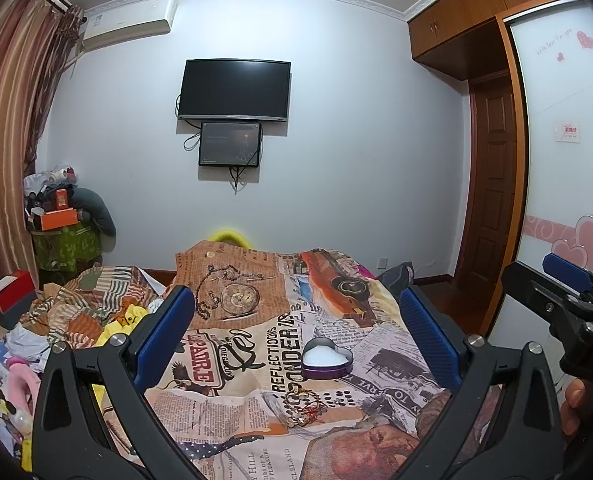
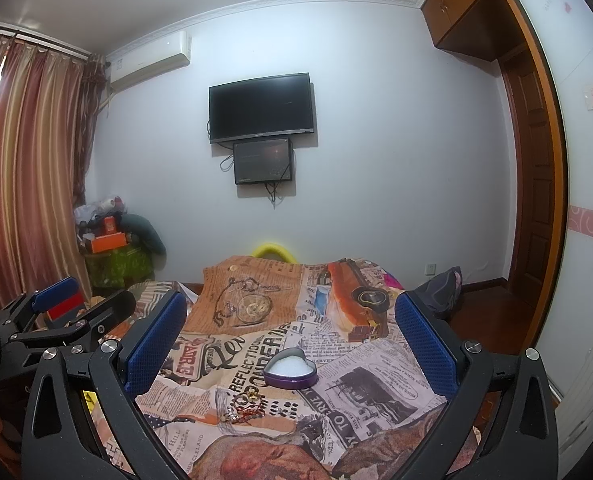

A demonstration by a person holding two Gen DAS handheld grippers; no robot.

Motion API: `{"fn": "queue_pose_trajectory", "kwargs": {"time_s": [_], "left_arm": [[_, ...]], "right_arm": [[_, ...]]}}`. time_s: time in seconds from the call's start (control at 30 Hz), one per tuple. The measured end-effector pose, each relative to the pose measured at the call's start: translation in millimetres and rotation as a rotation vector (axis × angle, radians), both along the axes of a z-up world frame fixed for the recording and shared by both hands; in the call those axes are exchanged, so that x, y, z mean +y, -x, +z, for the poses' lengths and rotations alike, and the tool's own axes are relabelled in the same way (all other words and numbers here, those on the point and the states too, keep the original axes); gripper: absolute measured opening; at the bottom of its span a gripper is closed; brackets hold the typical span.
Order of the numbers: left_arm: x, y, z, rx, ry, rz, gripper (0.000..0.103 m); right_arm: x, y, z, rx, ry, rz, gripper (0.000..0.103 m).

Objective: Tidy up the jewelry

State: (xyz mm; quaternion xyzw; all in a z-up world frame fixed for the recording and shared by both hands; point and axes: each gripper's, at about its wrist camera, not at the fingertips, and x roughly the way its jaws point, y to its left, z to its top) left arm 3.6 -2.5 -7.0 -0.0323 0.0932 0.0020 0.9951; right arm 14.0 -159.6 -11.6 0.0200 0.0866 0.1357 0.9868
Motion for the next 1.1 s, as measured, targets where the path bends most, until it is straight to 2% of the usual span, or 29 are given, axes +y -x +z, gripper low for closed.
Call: {"fn": "queue_pose_trajectory", "kwargs": {"time_s": [0.73, 1.1], "left_arm": [[2, -12, -2, 0.024, 0.003, -0.003, 0.103], [9, -42, -21, 0.100, 0.006, 0.008, 0.103]], "right_arm": [[-1, -5, -5, 0.020, -0.002, 0.002, 0.103], [-4, -26, -17, 0.082, -0.002, -0.003, 0.103]]}}
